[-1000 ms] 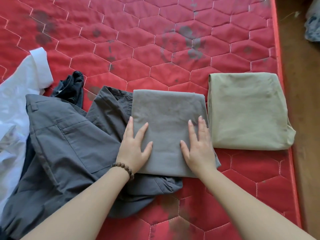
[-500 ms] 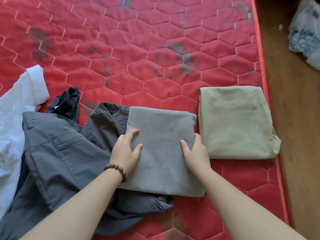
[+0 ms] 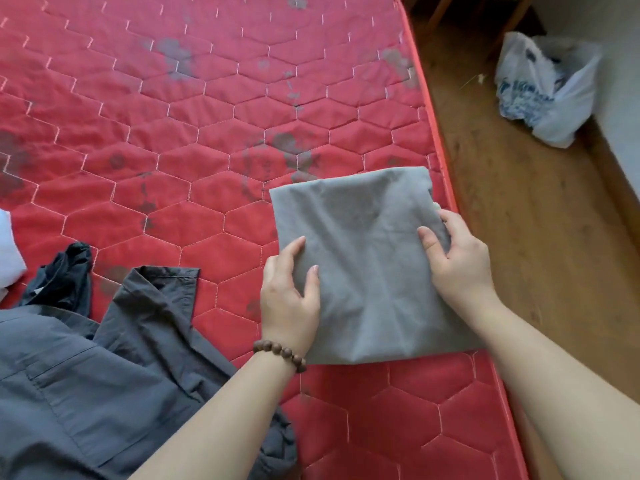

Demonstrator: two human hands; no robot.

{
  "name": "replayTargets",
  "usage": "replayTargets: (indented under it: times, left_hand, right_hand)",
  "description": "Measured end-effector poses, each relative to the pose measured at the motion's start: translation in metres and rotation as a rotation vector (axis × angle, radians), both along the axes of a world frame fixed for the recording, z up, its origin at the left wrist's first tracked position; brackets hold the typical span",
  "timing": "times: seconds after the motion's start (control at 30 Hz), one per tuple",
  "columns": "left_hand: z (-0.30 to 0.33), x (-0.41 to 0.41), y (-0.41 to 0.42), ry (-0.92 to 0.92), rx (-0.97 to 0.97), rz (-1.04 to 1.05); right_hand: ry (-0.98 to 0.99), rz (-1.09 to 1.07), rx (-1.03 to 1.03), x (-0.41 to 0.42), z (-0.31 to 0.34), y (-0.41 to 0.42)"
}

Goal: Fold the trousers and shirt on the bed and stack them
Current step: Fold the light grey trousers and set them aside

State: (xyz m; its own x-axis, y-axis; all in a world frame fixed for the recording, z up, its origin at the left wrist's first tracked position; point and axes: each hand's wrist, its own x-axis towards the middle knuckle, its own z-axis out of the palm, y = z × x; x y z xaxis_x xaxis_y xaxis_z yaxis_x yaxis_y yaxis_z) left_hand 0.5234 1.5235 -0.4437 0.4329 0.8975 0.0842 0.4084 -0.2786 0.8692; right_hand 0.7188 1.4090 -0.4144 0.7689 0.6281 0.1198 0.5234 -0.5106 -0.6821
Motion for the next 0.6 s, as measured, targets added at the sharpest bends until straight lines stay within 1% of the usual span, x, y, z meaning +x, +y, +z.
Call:
replayTargets:
  times: [0.03, 0.07, 0.1, 0.13, 0.17, 0.2, 0.23, 0.3, 0.37, 0.43, 0.5, 0.6]
  left_hand:
    - [-0.007, 0.015, -0.005, 0.005, -0.051, -0.021]
    - [-0.016, 0.027, -0.011, 0.033, -0.129, -0.050]
    - [-0.027, 0.036, -0.019, 0.094, -0.225, -0.098]
    - [-0.039, 0.042, -0.027, 0.189, -0.313, -0.161]
    - [-0.051, 0.045, -0.034, 0.301, -0.348, -0.223]
    - [-0.062, 0.047, -0.040, 0.399, -0.336, -0.263]
    - [-0.069, 0.047, -0.043, 0.450, -0.302, -0.273]
    - [-0.077, 0.048, -0.042, 0.448, -0.240, -0.274]
    - [-0.078, 0.050, -0.042, 0.362, -0.159, -0.268]
    - [-0.075, 0.052, -0.047, 0.261, -0.082, -0.261]
    - [-0.074, 0.053, -0.051, 0.223, -0.060, -0.272]
    - [-0.081, 0.055, -0.050, 0.323, -0.144, -0.317]
  right_hand:
    - [-0.003, -0.033, -0.048, 0.021, -0.007, -0.007]
    - [0.021, -0.073, -0.144, 0.041, -0.017, -0.016]
    - [0.086, -0.110, -0.274, 0.057, -0.030, -0.026]
    - [0.181, -0.134, -0.423, 0.067, -0.046, -0.037]
    - [0.269, -0.138, -0.560, 0.072, -0.063, -0.047]
    - [0.321, -0.134, -0.639, 0.072, -0.079, -0.057]
    - [0.333, -0.135, -0.652, 0.070, -0.092, -0.064]
    - [0.303, -0.155, -0.561, 0.067, -0.105, -0.070]
    - [0.251, -0.183, -0.426, 0.065, -0.105, -0.070]
    - [0.140, -0.233, -0.315, 0.062, -0.103, -0.070]
    - [0.069, -0.286, -0.314, 0.057, -0.105, -0.074]
    - [0.130, -0.342, -0.467, 0.051, -0.111, -0.073]
